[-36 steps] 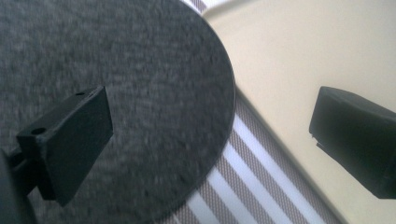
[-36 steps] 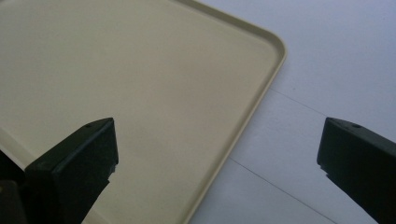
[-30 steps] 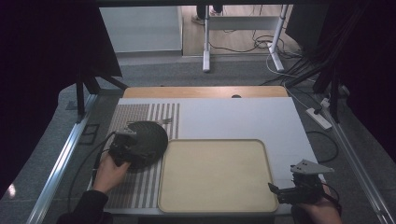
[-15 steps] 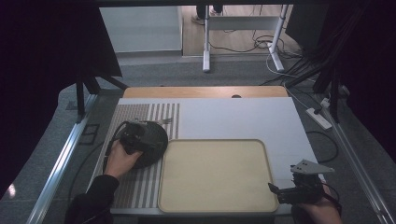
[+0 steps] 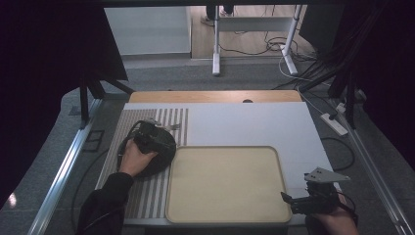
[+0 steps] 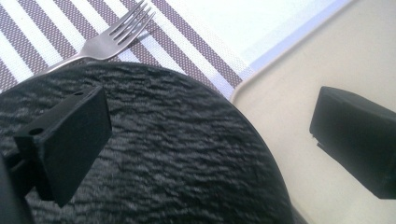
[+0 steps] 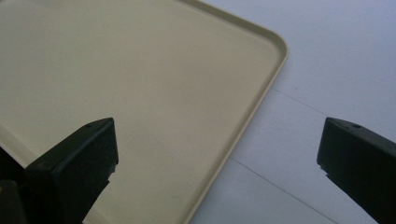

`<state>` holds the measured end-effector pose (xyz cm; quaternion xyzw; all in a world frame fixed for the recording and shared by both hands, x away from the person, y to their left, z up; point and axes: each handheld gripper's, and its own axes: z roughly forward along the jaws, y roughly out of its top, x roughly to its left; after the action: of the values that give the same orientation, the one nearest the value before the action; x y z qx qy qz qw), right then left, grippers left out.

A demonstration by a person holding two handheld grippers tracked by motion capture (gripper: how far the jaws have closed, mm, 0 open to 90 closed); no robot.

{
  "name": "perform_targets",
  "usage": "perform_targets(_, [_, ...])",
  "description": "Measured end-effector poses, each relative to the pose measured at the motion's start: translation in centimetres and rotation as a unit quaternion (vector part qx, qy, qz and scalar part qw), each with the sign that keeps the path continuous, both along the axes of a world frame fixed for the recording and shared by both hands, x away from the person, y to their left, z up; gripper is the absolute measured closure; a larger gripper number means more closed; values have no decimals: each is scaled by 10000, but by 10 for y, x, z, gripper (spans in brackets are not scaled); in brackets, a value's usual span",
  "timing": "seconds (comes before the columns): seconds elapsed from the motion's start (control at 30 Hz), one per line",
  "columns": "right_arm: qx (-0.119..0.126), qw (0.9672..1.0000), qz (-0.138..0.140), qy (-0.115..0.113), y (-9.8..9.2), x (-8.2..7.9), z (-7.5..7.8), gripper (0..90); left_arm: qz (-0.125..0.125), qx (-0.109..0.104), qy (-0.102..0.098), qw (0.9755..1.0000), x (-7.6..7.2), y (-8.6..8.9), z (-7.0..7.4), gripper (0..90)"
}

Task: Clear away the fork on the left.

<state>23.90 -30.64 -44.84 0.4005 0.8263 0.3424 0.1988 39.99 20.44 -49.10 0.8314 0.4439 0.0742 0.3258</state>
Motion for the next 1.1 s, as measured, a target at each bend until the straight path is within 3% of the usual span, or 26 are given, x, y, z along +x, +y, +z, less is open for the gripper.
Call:
perform_targets(0.13, [3,10000,6,5,0,0,0,0,-59,119,7,9999,10,-4,-3,1])
perform_targets(0.63, [22,10000,13,25,0,0,0,0,-156,176,55,9997,41,-18,-12,1])
perform_targets(0.83, [24,10000,7,22,0,0,0,0,-157,361,4,9992,53,-20,-14,15])
perform_targets(0.87, [23,10000,0,20,-1,0,0,0,-139,408,-29,9991,55,-20,-14,47])
perform_targets(0.97, [32,10000,-13,22,-1,1,0,0,-126,450,-15,9989,59,-19,-13,289])
perform_targets(1.0, [32,10000,-11,22,-1,1,0,0,-120,476,6,9988,61,-19,-13,289])
perform_targets(1.07, [30,10000,-8,21,-1,1,0,0,-101,550,48,9984,65,-19,-13,461])
perform_targets(1.1, [29,10000,-8,24,-1,1,0,0,-145,513,66,9986,67,-19,-14,588])
